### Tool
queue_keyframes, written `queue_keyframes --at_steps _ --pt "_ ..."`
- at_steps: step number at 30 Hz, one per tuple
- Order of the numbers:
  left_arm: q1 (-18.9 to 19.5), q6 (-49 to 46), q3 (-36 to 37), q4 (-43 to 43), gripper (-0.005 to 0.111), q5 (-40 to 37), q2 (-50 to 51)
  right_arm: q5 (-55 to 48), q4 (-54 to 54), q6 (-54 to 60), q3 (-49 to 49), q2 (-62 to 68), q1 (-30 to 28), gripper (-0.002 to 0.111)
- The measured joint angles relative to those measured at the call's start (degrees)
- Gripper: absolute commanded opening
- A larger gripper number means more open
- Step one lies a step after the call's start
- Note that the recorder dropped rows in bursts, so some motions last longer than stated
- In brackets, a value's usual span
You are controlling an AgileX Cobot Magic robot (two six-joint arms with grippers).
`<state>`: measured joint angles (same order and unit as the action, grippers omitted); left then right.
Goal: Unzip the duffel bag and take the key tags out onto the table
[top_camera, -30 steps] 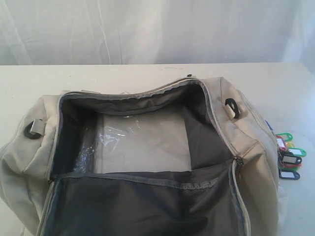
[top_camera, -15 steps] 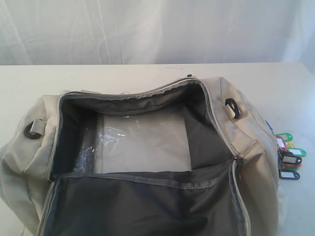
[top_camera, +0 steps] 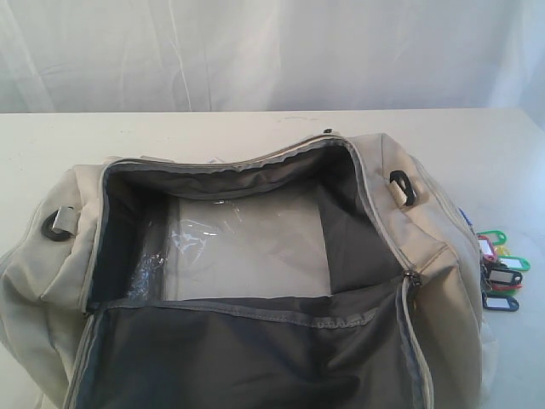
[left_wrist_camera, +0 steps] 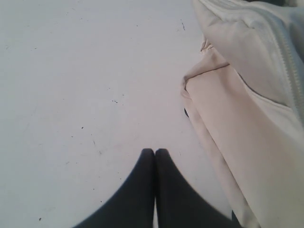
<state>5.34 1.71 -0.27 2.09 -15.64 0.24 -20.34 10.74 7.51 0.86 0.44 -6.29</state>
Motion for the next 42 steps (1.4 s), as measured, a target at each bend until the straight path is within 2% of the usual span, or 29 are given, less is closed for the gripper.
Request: queue_keyframes --at_steps 22,30,42 --pt "0.0 0.0 0.0 0.0 0.0 0.0 0.0 1.12 -0.11 0.0 -0.48 -0.14 -0.09 0.0" --pt "0.0 0.0 0.0 0.0 0.0 0.0 0.0 1.24 -5.26 0.0 -0.48 -0.14 -0.09 0.0" --pt "0.0 0.0 0.0 0.0 0.0 0.0 0.0 1.24 -5.39 0.0 -0.48 -0.14 -0.09 0.0"
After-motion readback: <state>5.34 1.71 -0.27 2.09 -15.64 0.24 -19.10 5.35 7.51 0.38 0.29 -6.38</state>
